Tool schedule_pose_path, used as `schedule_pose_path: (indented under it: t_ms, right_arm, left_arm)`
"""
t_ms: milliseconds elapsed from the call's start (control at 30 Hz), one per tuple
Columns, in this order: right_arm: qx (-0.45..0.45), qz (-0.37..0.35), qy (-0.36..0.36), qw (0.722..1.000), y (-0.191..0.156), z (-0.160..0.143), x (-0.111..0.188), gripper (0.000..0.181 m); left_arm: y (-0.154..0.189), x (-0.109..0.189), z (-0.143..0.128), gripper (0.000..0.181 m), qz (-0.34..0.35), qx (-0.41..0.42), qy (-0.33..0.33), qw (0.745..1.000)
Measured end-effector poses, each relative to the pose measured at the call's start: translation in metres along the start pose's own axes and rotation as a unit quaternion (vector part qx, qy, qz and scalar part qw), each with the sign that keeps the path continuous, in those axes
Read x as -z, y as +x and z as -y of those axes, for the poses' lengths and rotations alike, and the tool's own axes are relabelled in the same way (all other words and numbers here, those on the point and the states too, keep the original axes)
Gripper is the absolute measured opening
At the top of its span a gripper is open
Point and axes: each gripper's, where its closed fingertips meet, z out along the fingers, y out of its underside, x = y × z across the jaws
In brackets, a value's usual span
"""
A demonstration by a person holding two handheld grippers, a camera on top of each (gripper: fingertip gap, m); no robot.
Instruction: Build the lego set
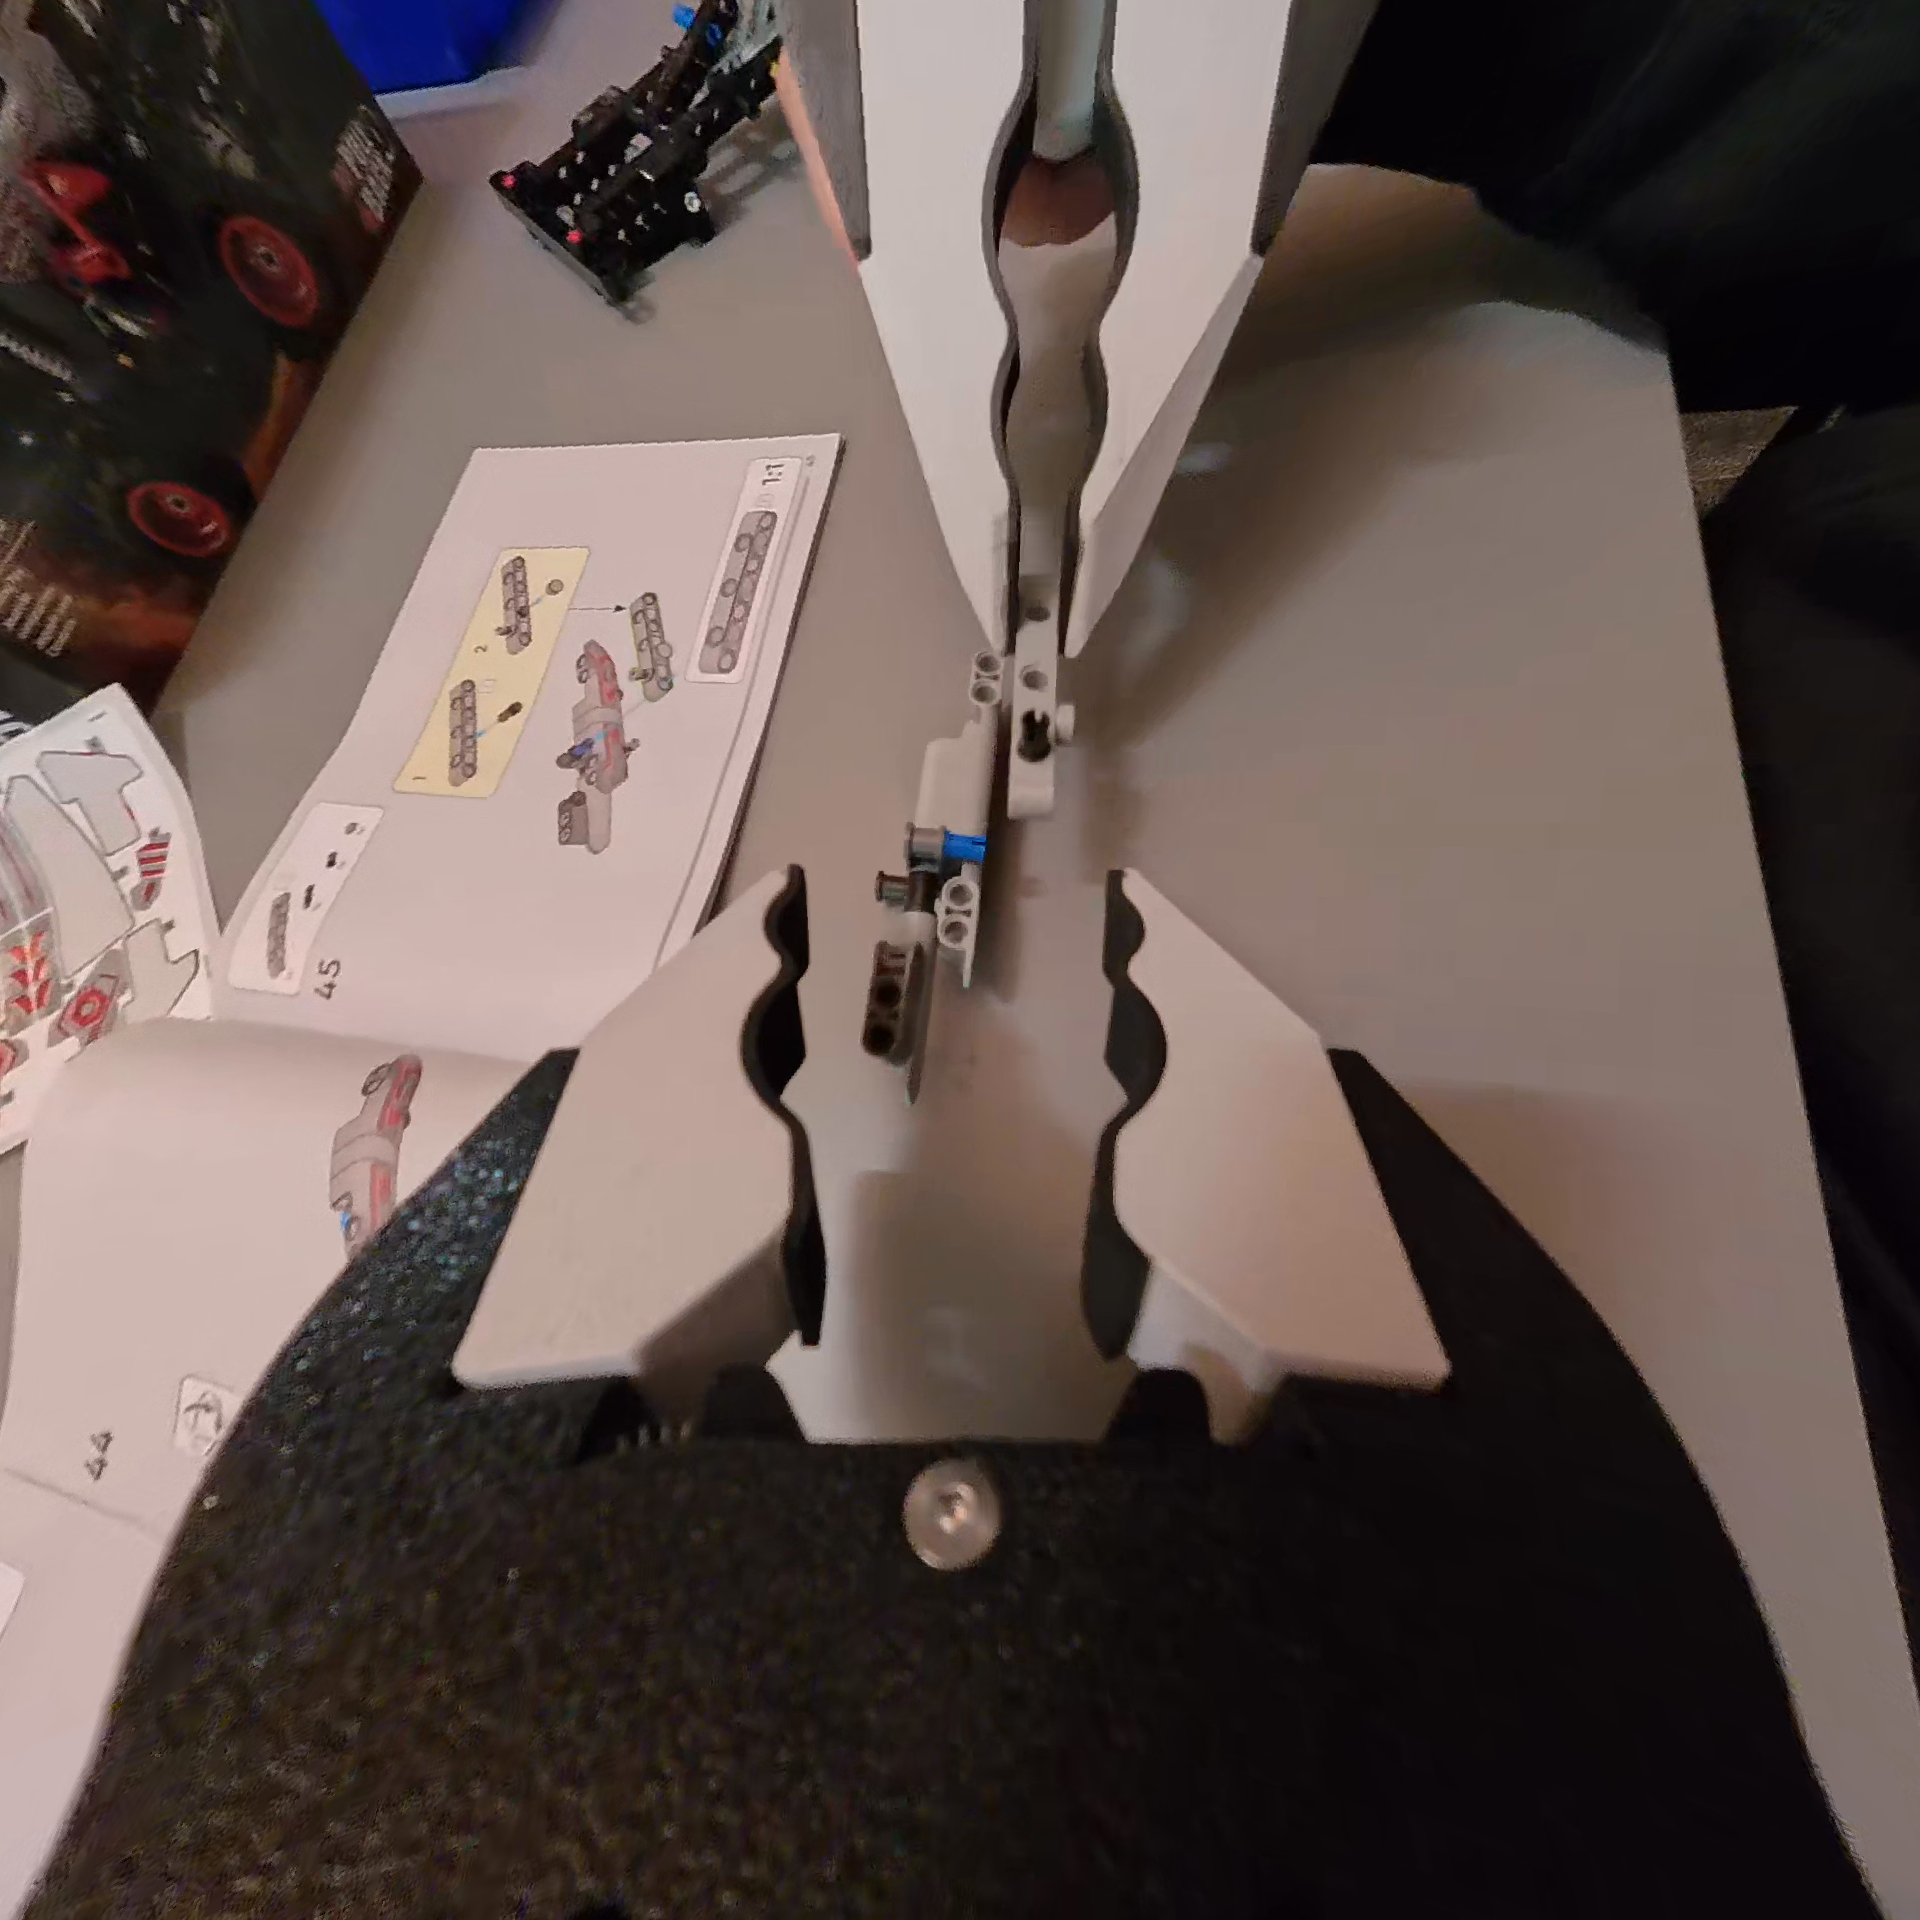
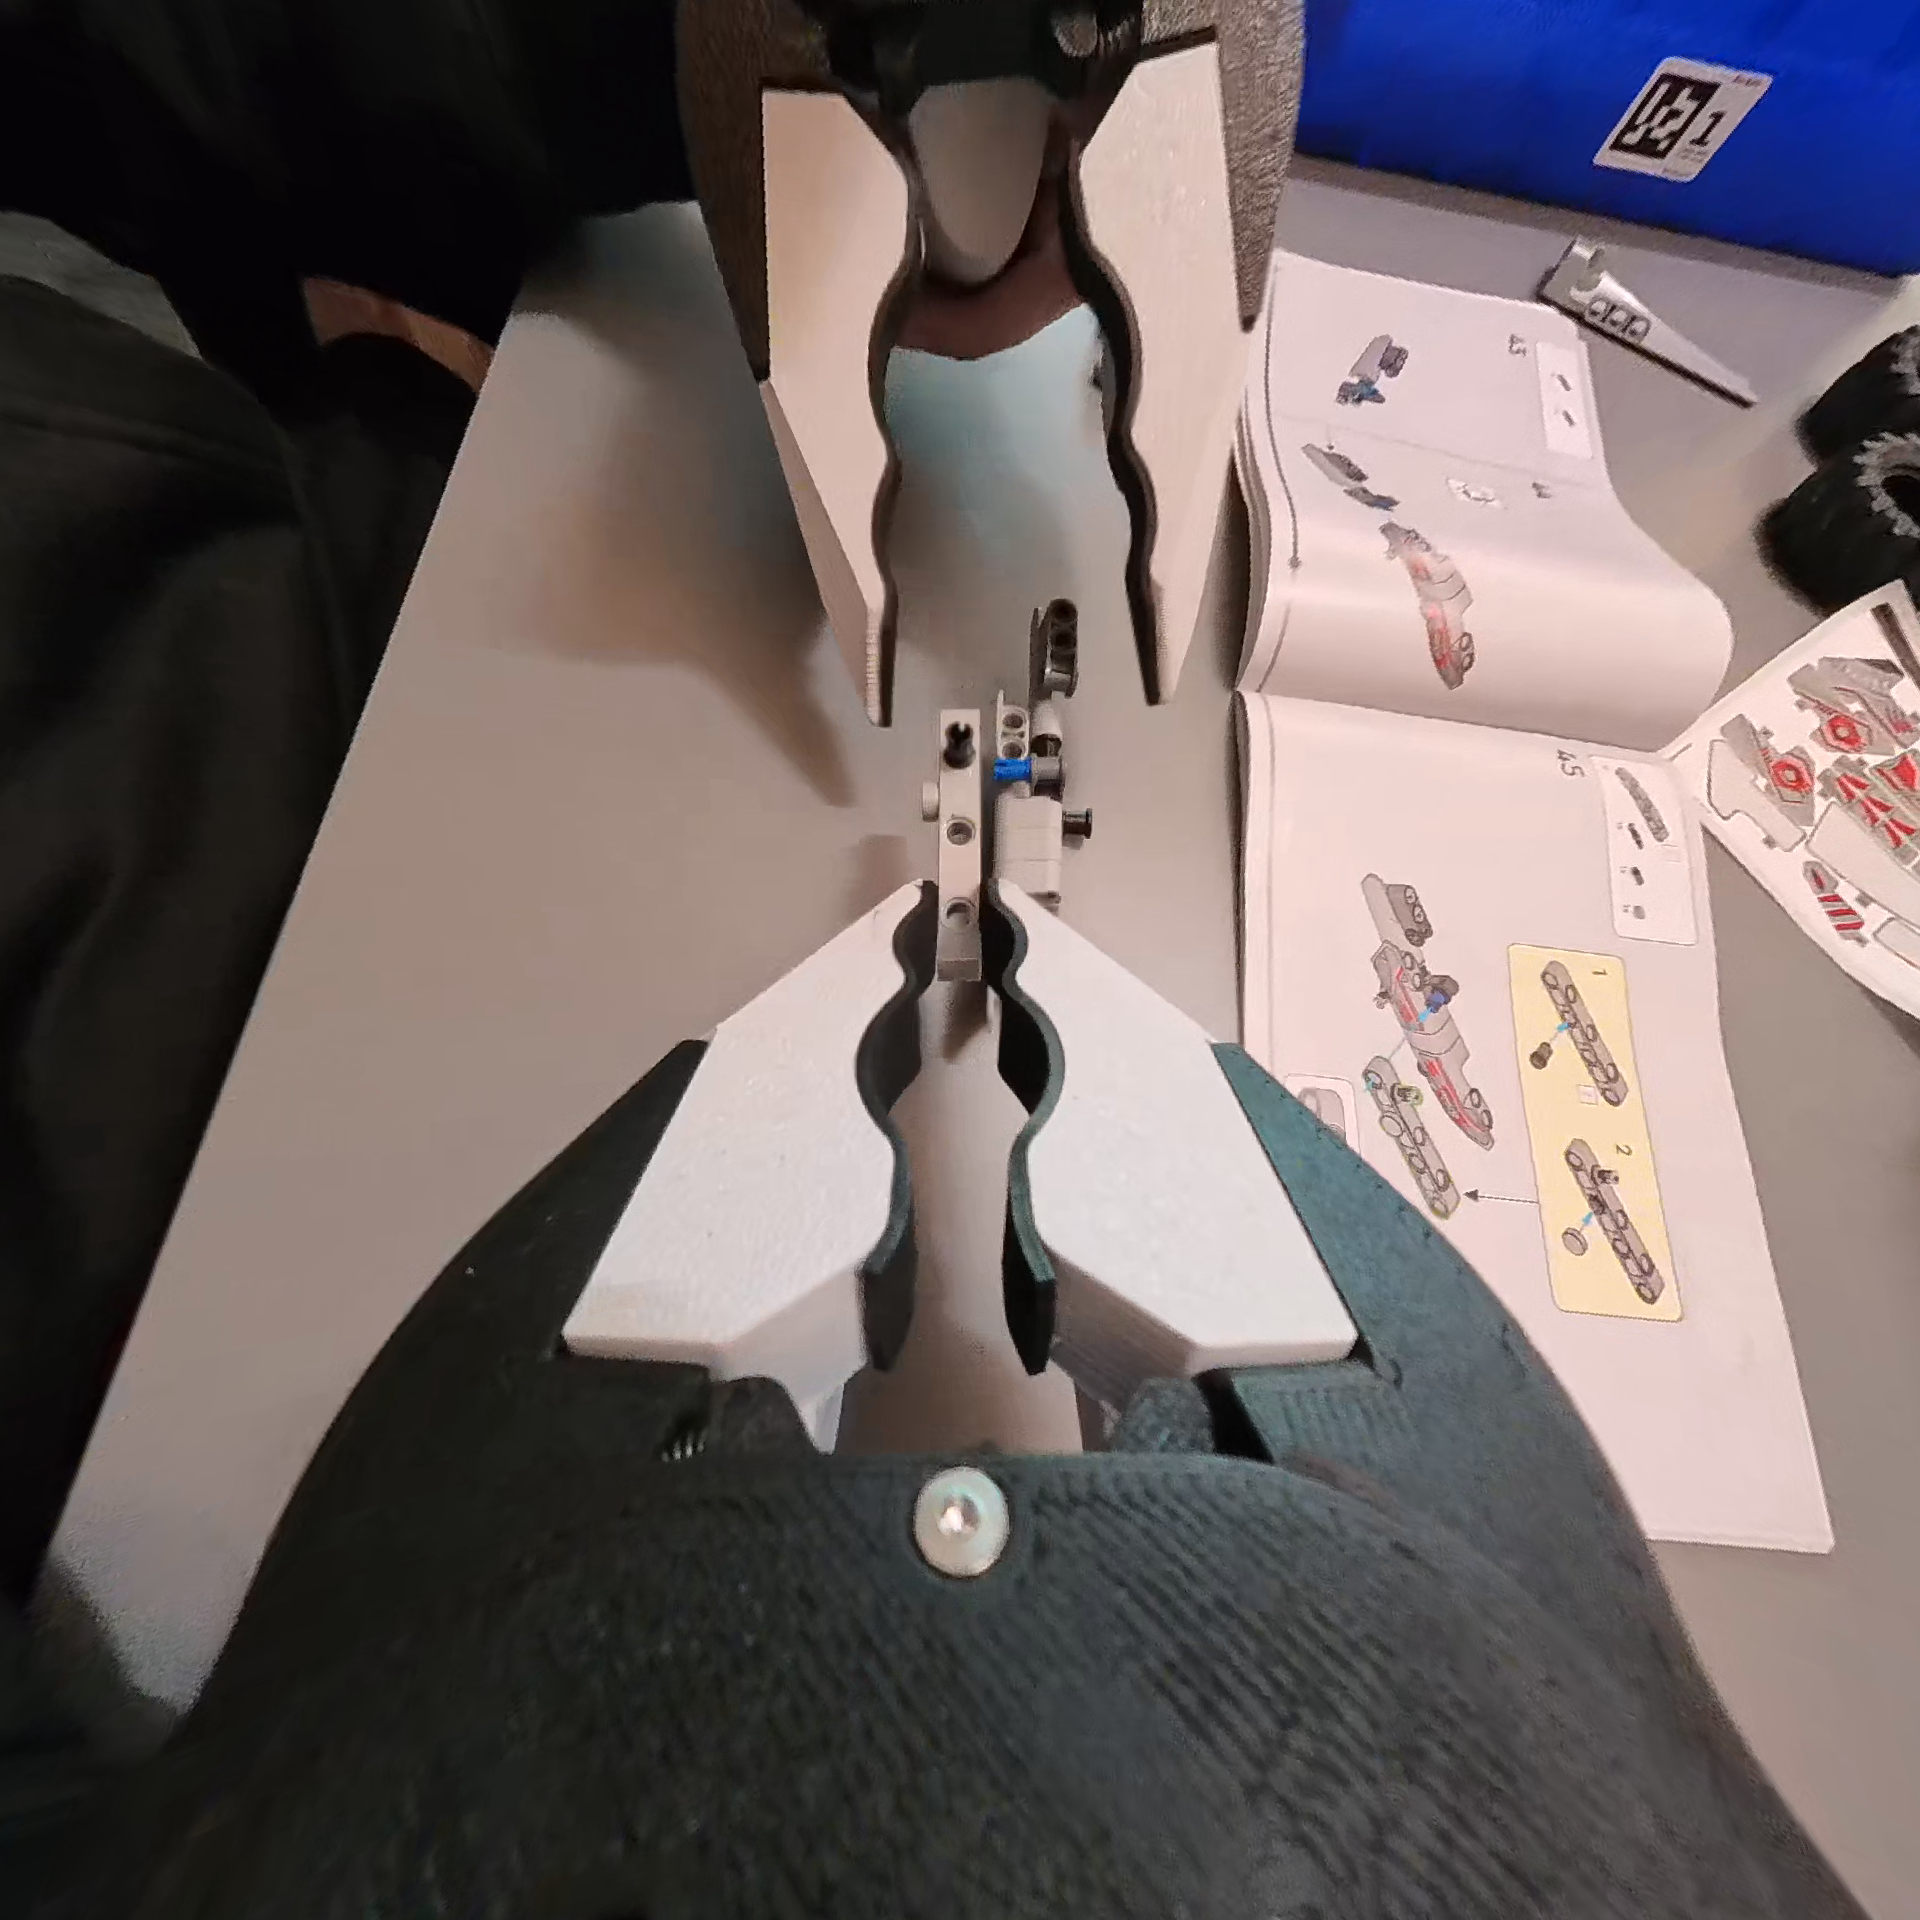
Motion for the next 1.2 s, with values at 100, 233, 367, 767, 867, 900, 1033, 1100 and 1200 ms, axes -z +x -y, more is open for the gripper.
schedule_pose_path:
  t_ms: [100, 233, 367, 767, 867, 900, 1033, 1100, 1200]
  right_arm:
    - [0.010, 0.019, -0.006, 1.000, -0.005, -0.008, -0.003, 0.007]
    - [-0.010, 0.024, 0.008, 1.000, -0.004, -0.013, -0.001, 0.007]
    - [-0.023, 0.019, 0.023, 0.999, -0.002, -0.019, 0.002, 0.007]
    - [-0.021, 0.042, 0.071, 0.996, -0.007, -0.009, 0.000, 0.007]
    - [-0.023, 0.036, 0.076, 0.996, -0.005, -0.008, 0.001, 0.006]
    - [-0.025, 0.036, 0.076, 0.996, -0.005, -0.008, 0.001, 0.006]
    - [-0.030, 0.038, 0.073, 0.996, -0.004, -0.009, 0.001, 0.007]
    - [-0.025, 0.041, 0.069, 0.996, -0.006, -0.009, 0.000, 0.007]
    - [-0.026, 0.043, 0.056, 0.997, -0.007, -0.012, -0.003, 0.007]
  left_arm:
    - [0.002, -0.005, -0.001, 0.056, -0.007, 0.000, 0.001, 1.000]
    - [0.002, -0.011, -0.003, 0.055, -0.010, 0.001, 0.001, 1.000]
    - [0.005, -0.013, -0.003, 0.055, -0.011, -0.008, -0.002, 1.000]
    - [0.000, -0.004, -0.007, 0.049, -0.016, 0.018, -0.001, 1.000]
    - [-0.001, -0.005, -0.008, 0.049, -0.016, 0.029, 0.002, 0.999]
    - [-0.001, -0.005, -0.007, 0.049, -0.016, 0.030, 0.006, 0.999]
    - [0.003, -0.007, -0.006, 0.049, -0.014, 0.024, 0.004, 1.000]
    - [0.005, -0.009, -0.006, 0.048, -0.013, 0.019, 0.001, 1.000]
    - [0.005, -0.010, -0.008, 0.048, -0.010, 0.025, -0.003, 1.000]
